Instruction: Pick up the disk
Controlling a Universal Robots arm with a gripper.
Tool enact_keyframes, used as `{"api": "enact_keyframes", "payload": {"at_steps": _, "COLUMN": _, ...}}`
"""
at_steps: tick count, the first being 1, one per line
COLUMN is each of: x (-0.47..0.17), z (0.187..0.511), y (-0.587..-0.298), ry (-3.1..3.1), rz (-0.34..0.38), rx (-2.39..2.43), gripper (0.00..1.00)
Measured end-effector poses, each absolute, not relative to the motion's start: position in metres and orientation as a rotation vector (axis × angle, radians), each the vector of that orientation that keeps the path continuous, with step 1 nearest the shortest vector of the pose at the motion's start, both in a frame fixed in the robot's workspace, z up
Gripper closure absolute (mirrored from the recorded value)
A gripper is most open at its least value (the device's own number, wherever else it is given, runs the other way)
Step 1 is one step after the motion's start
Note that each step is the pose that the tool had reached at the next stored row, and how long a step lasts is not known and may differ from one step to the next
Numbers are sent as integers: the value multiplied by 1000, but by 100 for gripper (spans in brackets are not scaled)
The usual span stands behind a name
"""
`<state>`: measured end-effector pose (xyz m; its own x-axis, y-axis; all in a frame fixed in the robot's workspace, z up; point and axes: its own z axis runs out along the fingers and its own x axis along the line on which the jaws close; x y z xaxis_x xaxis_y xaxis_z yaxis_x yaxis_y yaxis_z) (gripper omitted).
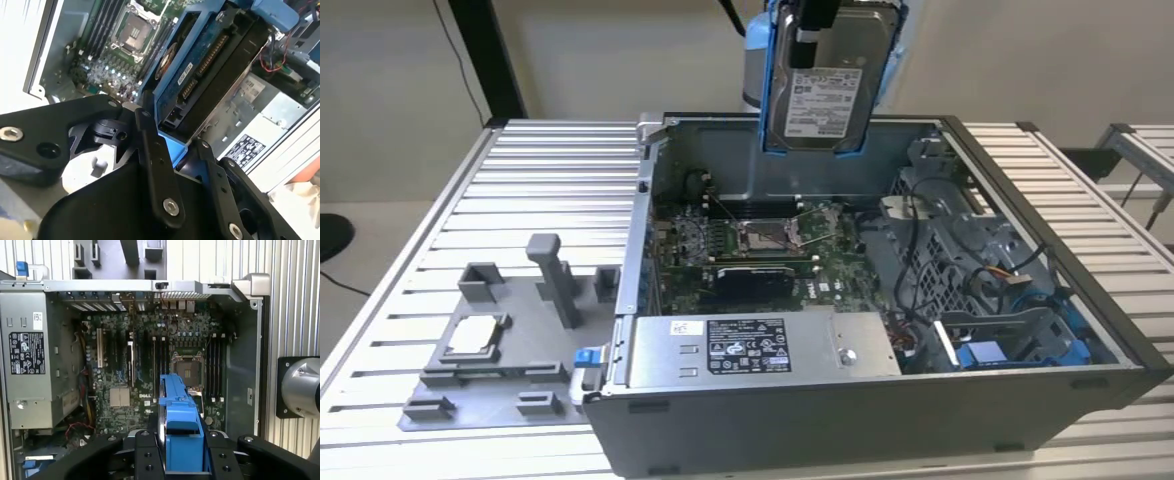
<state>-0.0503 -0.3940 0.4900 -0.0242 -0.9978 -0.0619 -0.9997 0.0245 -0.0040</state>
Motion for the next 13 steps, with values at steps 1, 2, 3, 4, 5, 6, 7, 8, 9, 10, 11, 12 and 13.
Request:
{"api": "enact_keyframes", "payload": {"at_steps": 1, "x": -47, "z": 490, "y": -394, "ry": 2214, "rz": 62, "rx": -2161, "gripper": 100}}
{"api": "enact_keyframes", "payload": {"at_steps": 2, "x": -44, "z": 490, "y": -394, "ry": 2214, "rz": 63, "rx": -2161, "gripper": 100}}
{"api": "enact_keyframes", "payload": {"at_steps": 3, "x": -41, "z": 489, "y": -394, "ry": 2214, "rz": 62, "rx": -2161, "gripper": 100}}
{"api": "enact_keyframes", "payload": {"at_steps": 4, "x": -38, "z": 489, "y": -394, "ry": 2214, "rz": 62, "rx": -2161, "gripper": 100}}
{"api": "enact_keyframes", "payload": {"at_steps": 5, "x": -35, "z": 489, "y": -394, "ry": 2214, "rz": 62, "rx": -2161, "gripper": 100}}
{"api": "enact_keyframes", "payload": {"at_steps": 6, "x": -32, "z": 489, "y": -394, "ry": 2214, "rz": 63, "rx": -2161, "gripper": 100}}
{"api": "enact_keyframes", "payload": {"at_steps": 7, "x": -29, "z": 489, "y": -394, "ry": 2214, "rz": 62, "rx": -2161, "gripper": 100}}
{"api": "enact_keyframes", "payload": {"at_steps": 8, "x": -25, "z": 489, "y": -394, "ry": 2214, "rz": 62, "rx": -2161, "gripper": 100}}
{"api": "enact_keyframes", "payload": {"at_steps": 9, "x": -21, "z": 488, "y": -394, "ry": 2214, "rz": 63, "rx": -2161, "gripper": 100}}
{"api": "enact_keyframes", "payload": {"at_steps": 10, "x": -17, "z": 488, "y": -394, "ry": 2214, "rz": 62, "rx": -2161, "gripper": 100}}
{"api": "enact_keyframes", "payload": {"at_steps": 11, "x": -14, "z": 488, "y": -394, "ry": 2214, "rz": 63, "rx": -2161, "gripper": 100}}
{"api": "enact_keyframes", "payload": {"at_steps": 12, "x": -11, "z": 488, "y": -394, "ry": 2214, "rz": 62, "rx": -2161, "gripper": 100}}
{"api": "enact_keyframes", "payload": {"at_steps": 13, "x": -7, "z": 487, "y": -394, "ry": 2214, "rz": 62, "rx": -2161, "gripper": 100}}
